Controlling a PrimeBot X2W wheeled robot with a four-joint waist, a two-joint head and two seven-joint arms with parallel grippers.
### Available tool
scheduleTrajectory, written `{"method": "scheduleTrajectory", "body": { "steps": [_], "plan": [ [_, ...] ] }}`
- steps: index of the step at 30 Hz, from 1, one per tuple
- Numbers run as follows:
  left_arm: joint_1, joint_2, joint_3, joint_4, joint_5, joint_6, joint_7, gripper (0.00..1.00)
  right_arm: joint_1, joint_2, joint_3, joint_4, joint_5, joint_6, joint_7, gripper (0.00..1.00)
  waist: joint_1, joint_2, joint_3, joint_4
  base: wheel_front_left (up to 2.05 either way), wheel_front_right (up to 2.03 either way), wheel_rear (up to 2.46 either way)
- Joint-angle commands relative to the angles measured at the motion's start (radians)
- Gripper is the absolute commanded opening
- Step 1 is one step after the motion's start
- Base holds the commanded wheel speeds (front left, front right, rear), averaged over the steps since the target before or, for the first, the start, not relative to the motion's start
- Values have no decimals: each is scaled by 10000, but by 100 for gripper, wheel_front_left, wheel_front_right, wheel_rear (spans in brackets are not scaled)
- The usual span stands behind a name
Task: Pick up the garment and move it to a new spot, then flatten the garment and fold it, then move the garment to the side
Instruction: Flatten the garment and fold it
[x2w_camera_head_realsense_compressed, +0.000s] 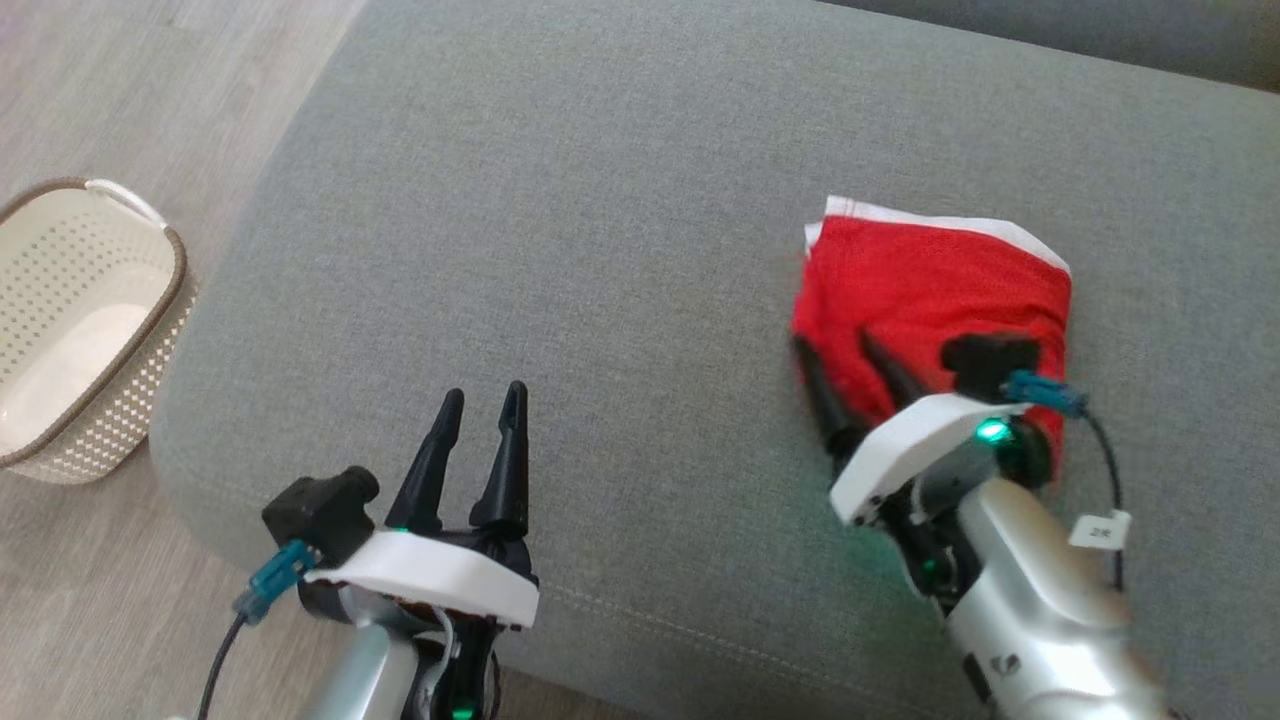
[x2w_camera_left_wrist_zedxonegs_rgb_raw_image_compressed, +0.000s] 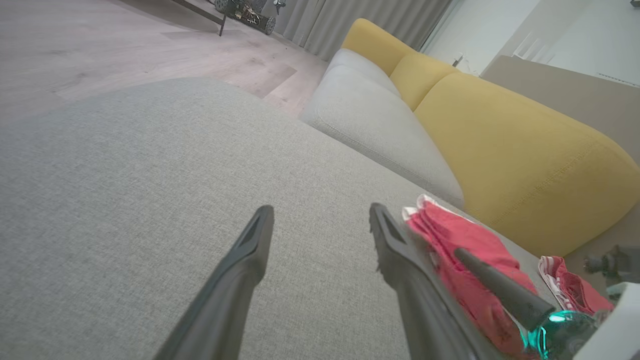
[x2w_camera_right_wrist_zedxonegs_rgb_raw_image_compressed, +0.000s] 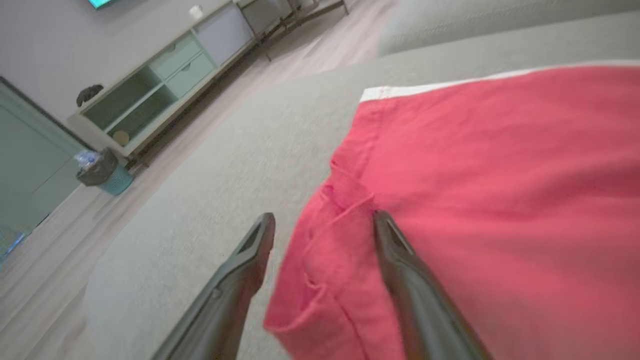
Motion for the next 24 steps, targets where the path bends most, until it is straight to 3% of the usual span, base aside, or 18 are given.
{"method": "scheduleTrajectory", "body": {
  "steps": [1, 13, 19, 24],
  "plan": [
    [-278, 74, 276, -384, -50, 61, -122, 100, -226, 98, 616, -247, 331, 65, 279, 100, 0, 0, 55, -26, 0, 0, 0],
    [-424, 74, 380, -330, 53, 47, -122, 100, -186, -114, 2270, -507, 1813, 65, 1027, 100, 0, 0, 26, -594, 0, 0, 0],
    [-439, 74, 562, -383, 207, 9, -122, 100, -493, -627, 1934, -1189, 1889, 65, 102, 100, 0, 0, -269, -1175, 0, 0, 0],
    [-524, 74, 820, -645, 152, -1, -122, 100, -499, -1528, 1081, -1726, 572, 65, -1045, 100, 0, 0, -570, -1735, 0, 0, 0]
  ]
}}
